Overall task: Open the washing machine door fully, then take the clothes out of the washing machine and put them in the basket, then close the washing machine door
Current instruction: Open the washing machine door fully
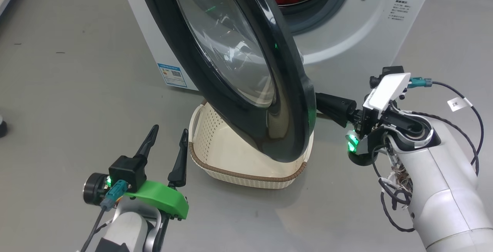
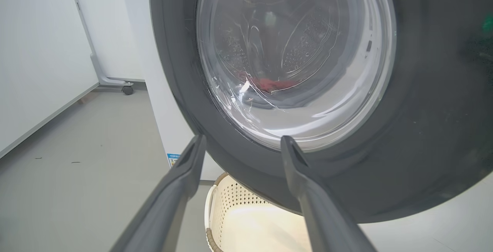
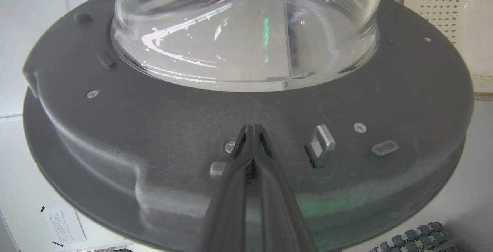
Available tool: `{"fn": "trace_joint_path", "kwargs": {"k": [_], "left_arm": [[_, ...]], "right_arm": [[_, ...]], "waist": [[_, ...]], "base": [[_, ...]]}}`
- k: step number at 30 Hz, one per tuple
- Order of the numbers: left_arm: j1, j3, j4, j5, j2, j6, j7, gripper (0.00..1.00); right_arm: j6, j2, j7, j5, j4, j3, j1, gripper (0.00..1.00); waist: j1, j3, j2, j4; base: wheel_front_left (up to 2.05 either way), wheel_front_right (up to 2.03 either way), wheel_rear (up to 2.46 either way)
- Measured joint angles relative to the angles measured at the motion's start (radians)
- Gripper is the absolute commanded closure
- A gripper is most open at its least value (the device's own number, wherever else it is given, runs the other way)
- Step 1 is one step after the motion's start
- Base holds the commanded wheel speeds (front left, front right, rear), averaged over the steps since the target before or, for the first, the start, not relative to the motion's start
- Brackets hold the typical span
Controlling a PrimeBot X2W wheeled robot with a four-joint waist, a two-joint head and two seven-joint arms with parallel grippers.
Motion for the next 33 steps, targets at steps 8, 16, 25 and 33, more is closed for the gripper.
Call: {"fn": "trace_joint_path", "kwargs": {"k": [8,16,25,33], "left_arm": [[0.007,-0.004,0.005,0.0,0.0,0.0,0.0,0.0],[0.011,-0.005,0.005,-0.002,0.0,0.002,0.0,0.0],[0.012,-0.005,0.003,-0.012,0.0,0.002,0.0,0.0],[0.022,-0.001,-0.002,-0.019,0.0,0.006,0.0,0.0]], "right_arm": [[0.0,0.0,0.006,0.082,-0.058,0.093,0.054,1.0],[0.0,0.001,-0.011,0.13,-0.116,0.193,0.087,1.0],[0.0,0.0,-0.049,0.156,-0.15,0.261,0.097,1.0],[0.0,0.0,-0.092,0.182,-0.173,0.326,0.102,1.0]], "waist": [[0.0,-0.017,0.0,0.041],[0.0,-0.028,0.0,0.082],[0.0,-0.031,0.0,0.115],[0.0,-0.033,0.0,0.138]], "base": [[0.0,0.0,0.0],[0.0,0.0,0.0],[0.0,0.0,0.0],[0.0,0.0,0.0]]}}
